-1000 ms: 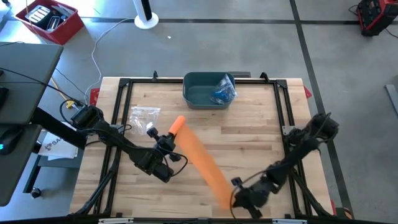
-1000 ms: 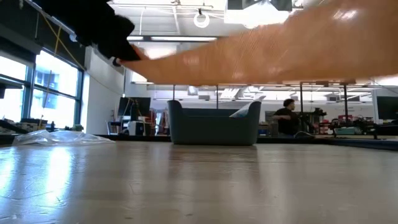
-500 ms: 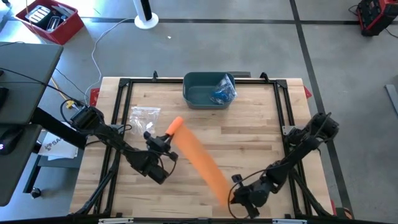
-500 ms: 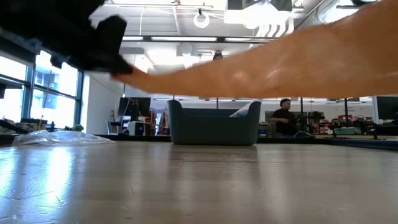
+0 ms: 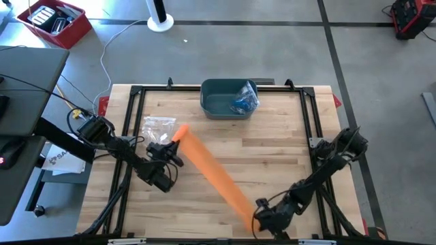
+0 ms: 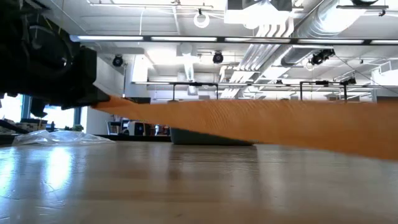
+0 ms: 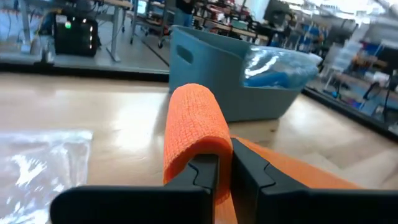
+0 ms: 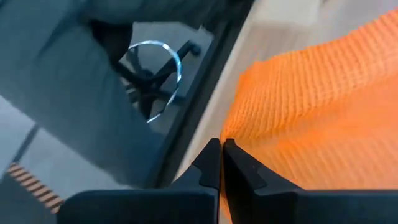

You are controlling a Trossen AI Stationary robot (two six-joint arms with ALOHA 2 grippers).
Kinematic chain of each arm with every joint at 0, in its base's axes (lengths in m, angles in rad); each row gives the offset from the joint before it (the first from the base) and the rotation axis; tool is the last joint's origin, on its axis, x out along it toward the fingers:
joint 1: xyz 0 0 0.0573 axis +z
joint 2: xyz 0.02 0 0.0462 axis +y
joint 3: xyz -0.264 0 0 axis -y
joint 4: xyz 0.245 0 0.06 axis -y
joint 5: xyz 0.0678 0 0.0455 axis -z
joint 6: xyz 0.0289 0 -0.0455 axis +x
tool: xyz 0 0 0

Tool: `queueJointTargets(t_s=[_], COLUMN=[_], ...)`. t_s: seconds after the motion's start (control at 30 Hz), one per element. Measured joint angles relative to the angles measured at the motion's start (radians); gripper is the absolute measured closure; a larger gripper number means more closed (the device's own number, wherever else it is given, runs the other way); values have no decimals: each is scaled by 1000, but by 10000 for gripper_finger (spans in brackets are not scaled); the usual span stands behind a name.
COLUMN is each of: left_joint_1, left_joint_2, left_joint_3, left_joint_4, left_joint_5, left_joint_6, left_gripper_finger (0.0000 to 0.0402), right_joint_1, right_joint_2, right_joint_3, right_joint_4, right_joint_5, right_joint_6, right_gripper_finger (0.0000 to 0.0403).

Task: Roll bandage
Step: Roll the orange bandage

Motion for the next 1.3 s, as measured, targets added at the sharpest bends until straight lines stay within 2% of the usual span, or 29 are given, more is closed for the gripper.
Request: queueJointTargets(t_s=[0.1,0.2,0.33,0.57,0.83,0.97,1.1,1.3], left_joint_1=[-3,-6,-12,-11,-13,-32,-47,-45], left_joint_2=[-1,-21,-63,-193,-385,-463,-521,-594], left_joint_3=[-41,-66,-67,-67,-67,-67,-67,-67], left_joint_4=[4,38,21,-148,-390,-408,-410,-414], left_joint_5=[-6,-15,-79,-98,-103,-93,-5,133], left_joint_6=[-99,-106,-88,-87,-83,52,243,516], left_gripper_finger=[380,380,381,381,389,393,394,395], right_joint_1=[49,94,144,210,225,226,233,314], right_joint_2=[41,82,136,171,170,128,4,-188], right_joint_3=[0,0,2,6,3,-6,-1,36], right_joint_4=[25,70,134,196,204,172,109,-148], right_joint_5=[-8,-33,-36,-36,-25,64,150,314], right_joint_6=[90,179,296,377,422,366,358,370], right_gripper_finger=[403,403,403,403,403,403,403,403])
